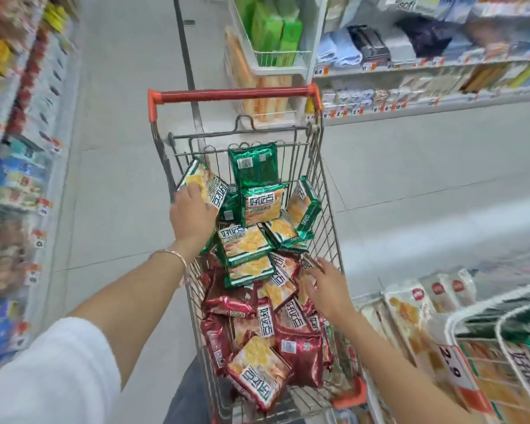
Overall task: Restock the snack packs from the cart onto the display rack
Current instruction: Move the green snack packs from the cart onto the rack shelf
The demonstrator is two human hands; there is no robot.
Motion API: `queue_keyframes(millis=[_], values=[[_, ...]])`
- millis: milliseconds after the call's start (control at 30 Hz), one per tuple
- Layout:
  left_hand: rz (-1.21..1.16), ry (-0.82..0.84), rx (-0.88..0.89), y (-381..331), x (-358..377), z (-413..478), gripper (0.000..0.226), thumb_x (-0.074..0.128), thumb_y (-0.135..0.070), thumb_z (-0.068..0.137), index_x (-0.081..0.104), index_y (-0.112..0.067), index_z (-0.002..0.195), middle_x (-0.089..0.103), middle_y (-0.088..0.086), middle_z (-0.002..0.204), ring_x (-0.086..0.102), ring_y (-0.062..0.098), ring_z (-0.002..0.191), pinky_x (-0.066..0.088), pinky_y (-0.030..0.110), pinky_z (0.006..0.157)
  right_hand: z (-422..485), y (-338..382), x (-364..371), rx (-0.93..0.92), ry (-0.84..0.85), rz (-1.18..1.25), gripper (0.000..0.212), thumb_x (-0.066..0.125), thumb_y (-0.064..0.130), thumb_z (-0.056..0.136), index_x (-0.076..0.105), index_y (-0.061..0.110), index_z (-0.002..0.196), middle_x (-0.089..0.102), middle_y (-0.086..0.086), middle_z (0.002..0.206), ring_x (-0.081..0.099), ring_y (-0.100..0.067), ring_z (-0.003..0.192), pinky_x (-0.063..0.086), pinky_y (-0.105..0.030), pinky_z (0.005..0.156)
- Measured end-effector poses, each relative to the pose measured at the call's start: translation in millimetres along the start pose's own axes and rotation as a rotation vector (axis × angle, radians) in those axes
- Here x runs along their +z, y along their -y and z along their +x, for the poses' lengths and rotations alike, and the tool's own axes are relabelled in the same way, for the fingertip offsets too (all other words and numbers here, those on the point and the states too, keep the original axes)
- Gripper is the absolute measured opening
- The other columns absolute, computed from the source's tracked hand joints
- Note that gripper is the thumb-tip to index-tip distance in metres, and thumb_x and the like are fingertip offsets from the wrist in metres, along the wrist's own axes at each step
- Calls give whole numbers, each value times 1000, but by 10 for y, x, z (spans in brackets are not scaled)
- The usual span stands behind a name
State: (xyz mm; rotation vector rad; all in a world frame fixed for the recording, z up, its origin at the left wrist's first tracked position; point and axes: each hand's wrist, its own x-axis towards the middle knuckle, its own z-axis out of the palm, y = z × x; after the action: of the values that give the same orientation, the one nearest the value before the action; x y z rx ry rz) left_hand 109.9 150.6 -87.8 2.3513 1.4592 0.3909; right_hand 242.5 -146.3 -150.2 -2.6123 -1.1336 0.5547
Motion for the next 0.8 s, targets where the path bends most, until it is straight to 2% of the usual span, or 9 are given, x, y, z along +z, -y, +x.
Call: queue_keyframes(millis=[100, 167, 233, 300, 433, 500, 533, 667, 800], values=[[155, 72, 244, 4, 16, 612, 33, 60, -20, 92, 53, -4, 120, 56, 14, 117, 52, 29, 107, 49, 43, 94, 144, 160, 86, 104, -42, 30, 30, 54, 25, 98, 72, 16, 120, 48, -13, 149, 41, -30, 140, 29, -46, 118], [166, 185, 169, -60, 73, 946, 39, 59, -22, 93, 50, 1, 123, 53, 19, 122, 50, 34, 112, 48, 45, 97, 249, 264, 177, 171, -38, 67, 32, 52, 23, 96, 71, 15, 121, 49, -14, 148, 42, -32, 139, 32, -48, 118], [112, 327, -34, -148, 120, 1116, 53, 62, -21, 92, 40, 3, 133, 48, 24, 130, 47, 38, 120, 47, 48, 101, 310, 387, 234, 236, -19, 122, 34, 51, 21, 96, 69, 14, 124, 44, -14, 151, 39, -34, 141, 33, -50, 116], [129, 372, -146, -167, 199, 1186, 65, 65, -17, 89, 29, 2, 141, 48, 27, 132, 47, 41, 122, 47, 50, 99, 317, 520, 246, 269, 4, 167, 35, 52, 20, 98, 65, 15, 130, 37, -13, 156, 32, -33, 145, 28, -50, 119], [182, 466, -169, -100, 209, 1296, 92, 76, -25, 83, 15, -3, 148, 58, 24, 122, 49, 43, 119, 51, 50, 91, 387, 597, 212, 287, -18, 182, 35, 52, 21, 99, 64, 19, 132, 35, -8, 158, 29, -27, 147, 23, -46, 122], [173, 570, -135, -125, 61, 1325, 115, 84, -34, 77, 6, -2, 155, 59, 20, 126, 55, 39, 119, 53, 43, 89, 474, 597, 131, 319, -75, 207, 35, 53, 18, 99, 63, 17, 132, 39, -8, 156, 32, -25, 146, 25, -43, 122], [175, 605, -103, -142, -26, 1331, 114, 86, -37, 75, 12, -2, 154, 58, 17, 130, 56, 36, 119, 51, 39, 86, 541, 605, 71, 335, -127, 224, 37, 53, 15, 98, 62, 16, 134, 41, -8, 154, 34, -24, 145, 25, -41, 121], [33, 676, -107, -135, -313, 1305, 81, 88, -32, 72, 50, 6, 132, 58, 13, 110, 60, 30, 96, 45, 32, 70, 991, 651, -187, 357, -378, 232, 45, 58, 11, 94, 54, 11, 138, 49, -9, 146, 40, -26, 138, 28, -41, 119], [-629, 862, -521, 44, -450, 1227, 31, 69, -8, 86, 59, 4, 111, 69, 19, 100, 65, 27, 80, 55, 35, 67, 1559, 672, -324, 459, -407, -30, 48, 51, 35, 101, 47, 8, 141, 48, -14, 140, 43, -30, 128, 34, -43, 108]])
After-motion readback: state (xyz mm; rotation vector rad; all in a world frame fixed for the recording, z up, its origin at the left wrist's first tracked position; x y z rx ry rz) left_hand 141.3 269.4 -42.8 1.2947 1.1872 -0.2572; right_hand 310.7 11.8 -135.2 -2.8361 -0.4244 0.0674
